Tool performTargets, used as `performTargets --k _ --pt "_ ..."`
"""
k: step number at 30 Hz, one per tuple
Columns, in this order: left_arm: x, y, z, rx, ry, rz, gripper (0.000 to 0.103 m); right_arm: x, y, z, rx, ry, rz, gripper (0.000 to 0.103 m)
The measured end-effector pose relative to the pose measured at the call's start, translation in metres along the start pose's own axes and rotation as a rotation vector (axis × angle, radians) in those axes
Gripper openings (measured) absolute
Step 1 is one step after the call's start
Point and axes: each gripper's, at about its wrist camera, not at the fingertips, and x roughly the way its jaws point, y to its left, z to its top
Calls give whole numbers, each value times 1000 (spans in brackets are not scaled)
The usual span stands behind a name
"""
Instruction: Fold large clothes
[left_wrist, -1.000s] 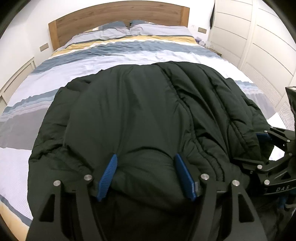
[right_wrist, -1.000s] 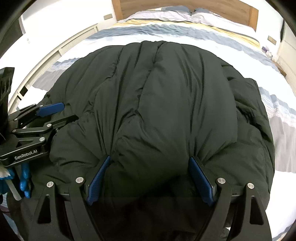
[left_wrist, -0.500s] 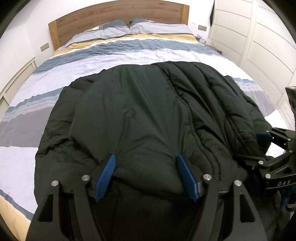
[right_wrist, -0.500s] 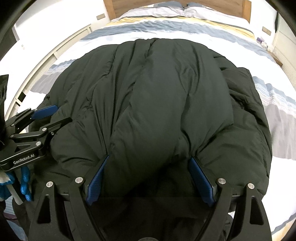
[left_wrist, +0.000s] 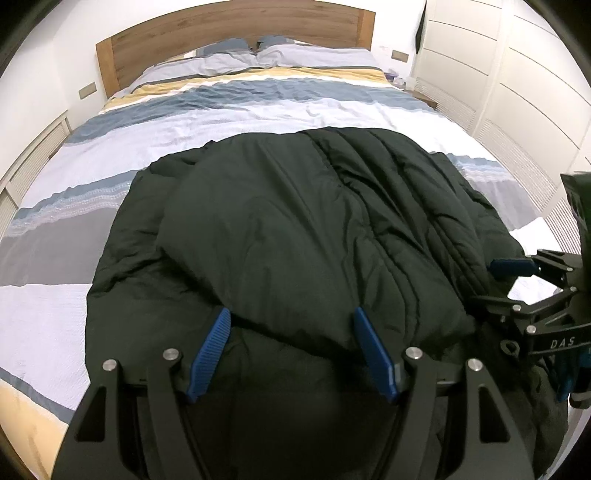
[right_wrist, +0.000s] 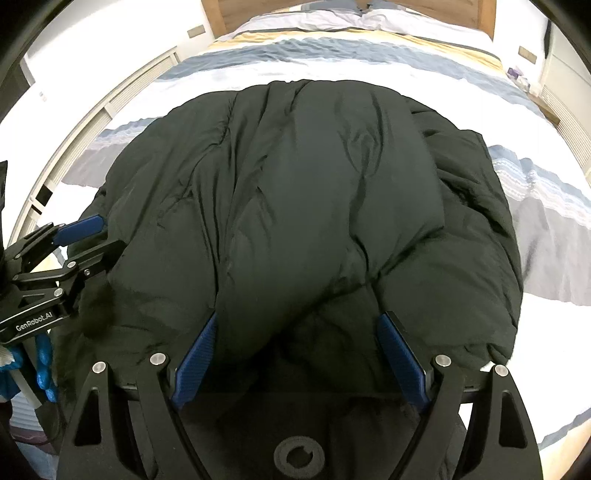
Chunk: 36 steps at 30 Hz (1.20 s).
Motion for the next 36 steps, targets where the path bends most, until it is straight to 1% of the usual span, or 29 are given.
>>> performTargets --k 7,10,16,28,32,36 --pt "-12 -2 -8 18 20 -4 68 -16 -5 -10 -13 13 -4 85" --pt "-16 -4 -12 30 30 -4 68 -22 -8 -19 -29 25 -32 85" --pt "-26 -9 -21 53 37 -10 68 -46 -32 -45 18 25 -42 85" --pt "-41 -20 -26 71 33 -24 68 -92 -93 -90 139 11 -116 88" --pt "-46 -20 -31 76 40 -37 68 -102 -102 -101 165 11 -129 88" --pt "-51 -14 -37 63 66 -44 68 -109 -110 -110 187 15 -138 89"
